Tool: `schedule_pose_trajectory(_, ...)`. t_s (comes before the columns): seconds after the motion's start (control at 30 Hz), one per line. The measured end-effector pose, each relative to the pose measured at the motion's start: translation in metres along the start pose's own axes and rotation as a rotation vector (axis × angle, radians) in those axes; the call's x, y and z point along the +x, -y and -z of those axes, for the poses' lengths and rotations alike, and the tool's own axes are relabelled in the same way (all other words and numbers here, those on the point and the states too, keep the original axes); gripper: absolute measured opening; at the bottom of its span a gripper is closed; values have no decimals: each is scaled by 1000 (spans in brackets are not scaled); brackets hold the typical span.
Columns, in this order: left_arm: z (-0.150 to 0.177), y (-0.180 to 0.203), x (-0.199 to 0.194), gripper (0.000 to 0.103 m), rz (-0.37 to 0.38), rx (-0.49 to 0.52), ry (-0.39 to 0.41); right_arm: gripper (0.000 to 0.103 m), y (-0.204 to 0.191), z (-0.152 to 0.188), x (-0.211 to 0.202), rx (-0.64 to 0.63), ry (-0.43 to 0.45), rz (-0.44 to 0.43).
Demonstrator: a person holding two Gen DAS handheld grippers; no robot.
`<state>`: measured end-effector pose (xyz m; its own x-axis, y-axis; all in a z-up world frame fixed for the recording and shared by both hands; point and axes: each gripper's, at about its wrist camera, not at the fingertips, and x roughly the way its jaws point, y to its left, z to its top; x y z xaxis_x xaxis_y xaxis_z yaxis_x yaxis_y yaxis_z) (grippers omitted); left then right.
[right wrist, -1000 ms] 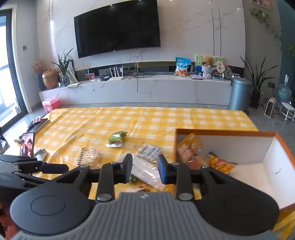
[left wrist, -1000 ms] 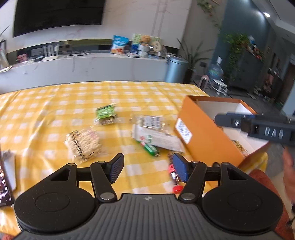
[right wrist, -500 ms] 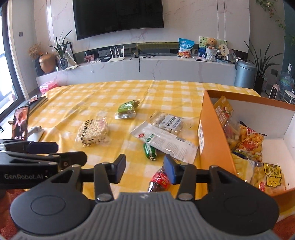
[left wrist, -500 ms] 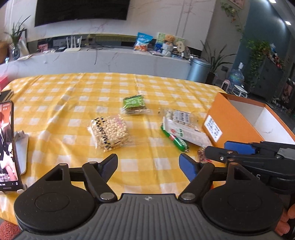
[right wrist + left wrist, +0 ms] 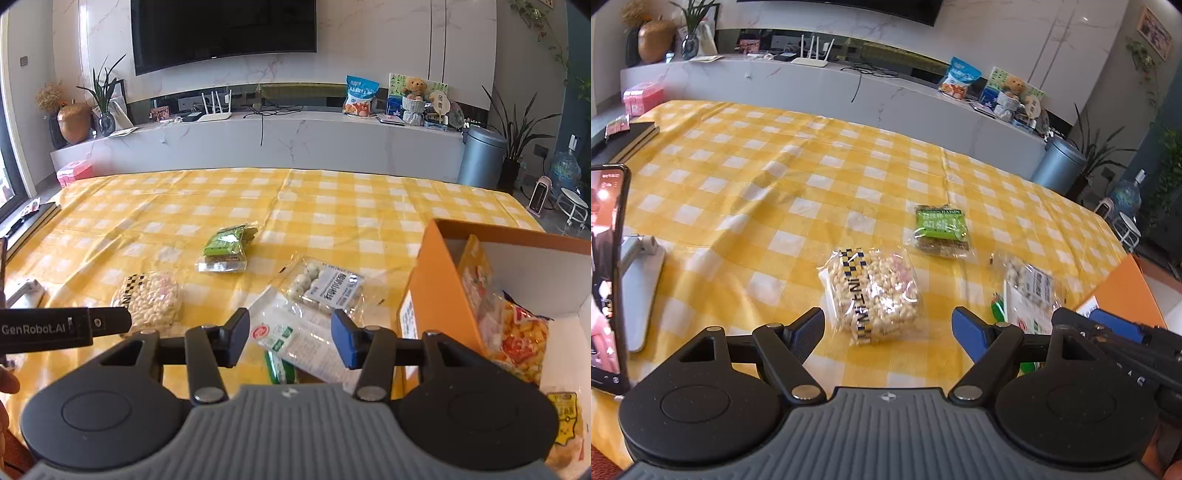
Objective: Organize snacks
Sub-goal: 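Move both open tools back toward the remaining snacks on the table, then grasp the green raisin bag with the right tool while the left tool grasps the Milini peanut bag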
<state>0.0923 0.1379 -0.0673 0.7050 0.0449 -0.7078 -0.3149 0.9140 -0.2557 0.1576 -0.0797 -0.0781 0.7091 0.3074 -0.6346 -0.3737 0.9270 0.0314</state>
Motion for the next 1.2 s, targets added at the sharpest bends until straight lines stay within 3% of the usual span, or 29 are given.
schedule_pose_trajectory(0.2,-7,3,29,94,-53,-16,2,48,-3,-7,28,4,-30,9)
schedule_pose_trajectory(0.5,-6,19,56,98,-154,51,4,52,-1,-8,57,23,-65,16)
schedule_pose_trajectory(0.7,-7,15,64,98,-151,58,-9,63,-6,-13,68,26,-53,-2)
schedule_pose_trajectory(0.77,-8,14,65,92,-136,74,-2,64,-10,-17,71,13,-41,-11)
schedule_pose_trajectory(1.03,-23,-6,56,92,-156,82,52,68,-26,-36,88,-12,6,-74)
schedule_pose_trajectory(1.2,-37,-21,50,92,-183,64,73,79,-38,-49,107,10,9,-108)
